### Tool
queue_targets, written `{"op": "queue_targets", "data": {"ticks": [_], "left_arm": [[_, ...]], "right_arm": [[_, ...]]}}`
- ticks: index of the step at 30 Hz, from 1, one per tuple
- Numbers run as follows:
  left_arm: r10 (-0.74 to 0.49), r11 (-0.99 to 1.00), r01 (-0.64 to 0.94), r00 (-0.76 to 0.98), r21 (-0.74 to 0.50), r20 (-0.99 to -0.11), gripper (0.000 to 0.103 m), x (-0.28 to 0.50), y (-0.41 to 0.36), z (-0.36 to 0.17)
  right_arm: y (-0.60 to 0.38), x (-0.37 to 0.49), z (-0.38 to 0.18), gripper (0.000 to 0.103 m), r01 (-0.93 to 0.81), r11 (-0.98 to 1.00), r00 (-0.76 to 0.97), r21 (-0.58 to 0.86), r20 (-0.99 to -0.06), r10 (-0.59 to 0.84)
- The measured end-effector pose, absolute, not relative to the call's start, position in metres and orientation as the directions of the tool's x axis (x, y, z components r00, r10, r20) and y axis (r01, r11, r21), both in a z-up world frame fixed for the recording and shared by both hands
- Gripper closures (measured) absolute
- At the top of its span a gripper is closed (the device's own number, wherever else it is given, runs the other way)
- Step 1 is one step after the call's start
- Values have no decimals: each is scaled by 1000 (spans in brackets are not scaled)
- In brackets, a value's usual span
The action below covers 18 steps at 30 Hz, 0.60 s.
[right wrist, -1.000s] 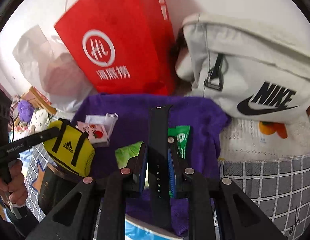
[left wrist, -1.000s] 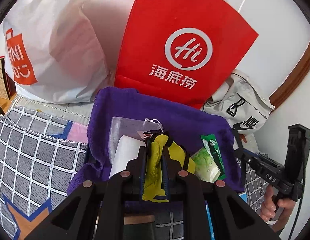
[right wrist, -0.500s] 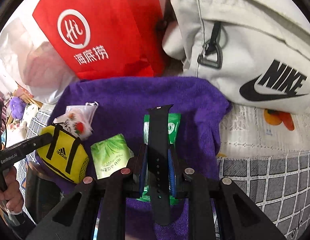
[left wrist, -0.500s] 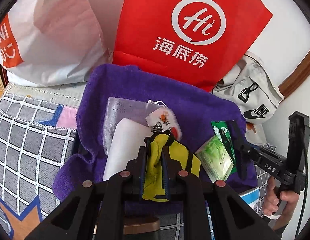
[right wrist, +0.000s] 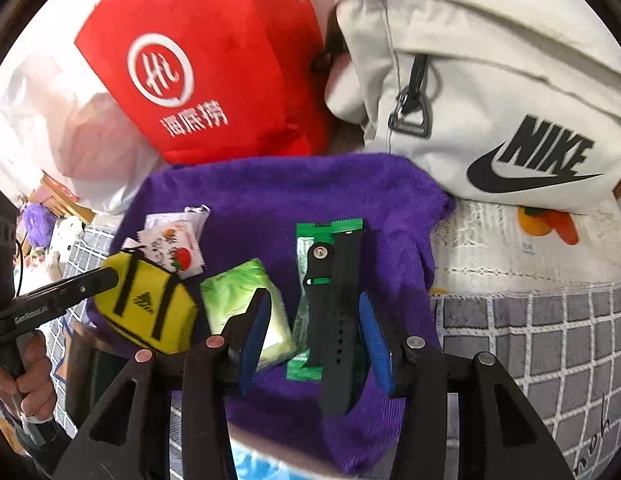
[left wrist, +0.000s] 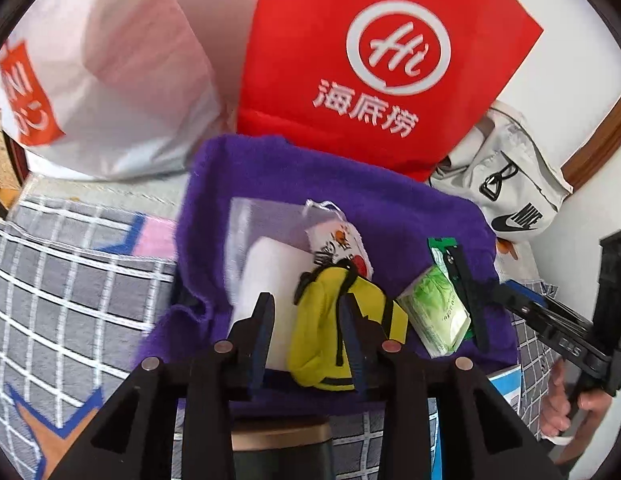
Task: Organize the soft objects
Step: 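Lower both tools onto the purple towel and open them to release bag and strap, then move the right tool to the white glove and close it on the cuff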
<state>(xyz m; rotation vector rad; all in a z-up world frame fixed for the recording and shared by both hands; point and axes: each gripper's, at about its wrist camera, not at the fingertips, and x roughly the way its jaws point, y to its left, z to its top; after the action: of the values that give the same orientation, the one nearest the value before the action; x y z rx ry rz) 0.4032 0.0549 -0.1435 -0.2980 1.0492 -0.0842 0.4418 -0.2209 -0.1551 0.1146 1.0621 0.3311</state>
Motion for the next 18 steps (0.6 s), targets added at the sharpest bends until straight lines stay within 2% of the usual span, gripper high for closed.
{"op": "queue_targets", "data": {"ticks": [5,11,18], "left_arm": [[-201,958,-68,535,-279,-820,63,378,63,-117],[-181,960,-75,568,-269,-803,62,328,75,-94],[-148,957,-105,626,-271,-765,62,259,93,-81]], "right_arm": [[-218,404,-129,52,-246,921,473,303,-791,387],[-195,332,-105,51,-342,890,485,300,-755,441],[-165,259,-101,51,-397,865,437,307,-766,472]]}}
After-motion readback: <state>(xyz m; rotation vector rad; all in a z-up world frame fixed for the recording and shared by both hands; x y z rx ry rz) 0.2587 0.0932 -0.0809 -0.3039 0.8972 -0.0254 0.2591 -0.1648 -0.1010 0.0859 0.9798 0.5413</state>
